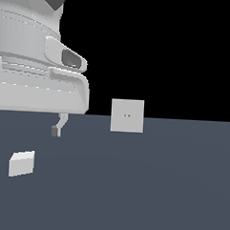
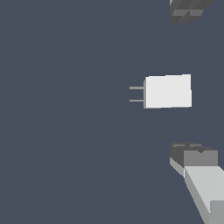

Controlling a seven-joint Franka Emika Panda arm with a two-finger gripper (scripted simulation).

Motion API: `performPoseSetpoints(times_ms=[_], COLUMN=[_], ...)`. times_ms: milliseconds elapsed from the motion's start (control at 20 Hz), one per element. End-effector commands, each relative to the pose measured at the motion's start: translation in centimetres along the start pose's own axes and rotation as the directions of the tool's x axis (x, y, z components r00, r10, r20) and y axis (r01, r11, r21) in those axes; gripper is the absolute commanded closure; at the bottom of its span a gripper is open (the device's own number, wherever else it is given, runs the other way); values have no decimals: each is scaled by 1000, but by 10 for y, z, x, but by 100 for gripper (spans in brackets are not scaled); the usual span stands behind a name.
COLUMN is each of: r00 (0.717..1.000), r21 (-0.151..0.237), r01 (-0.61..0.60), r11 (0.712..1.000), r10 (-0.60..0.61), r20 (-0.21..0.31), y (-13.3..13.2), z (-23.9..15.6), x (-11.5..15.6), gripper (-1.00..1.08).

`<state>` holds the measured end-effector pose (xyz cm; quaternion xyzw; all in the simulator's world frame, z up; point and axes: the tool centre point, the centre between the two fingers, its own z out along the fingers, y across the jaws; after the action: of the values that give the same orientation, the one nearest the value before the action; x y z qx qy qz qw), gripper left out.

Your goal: Plug the charger into the wall socket.

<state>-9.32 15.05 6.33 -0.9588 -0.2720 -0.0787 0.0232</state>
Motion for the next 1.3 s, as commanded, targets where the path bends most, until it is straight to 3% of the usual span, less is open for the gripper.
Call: performPoseSetpoints(times_ms=[0, 1050, 1100, 1250], r00=[1000, 1000, 1000, 1000], r21=[0, -2, -2, -2], r01=[4, 5, 5, 5], r11=[1000, 1000, 1000, 1000], r10=[-4, -5, -5, -5], r20=[-2, -1, -1, -1], y=[-1, -1, -1, -1], z=[1, 51, 51, 51], x=[0, -9, -9, -9], gripper=[-92, -92, 108, 108])
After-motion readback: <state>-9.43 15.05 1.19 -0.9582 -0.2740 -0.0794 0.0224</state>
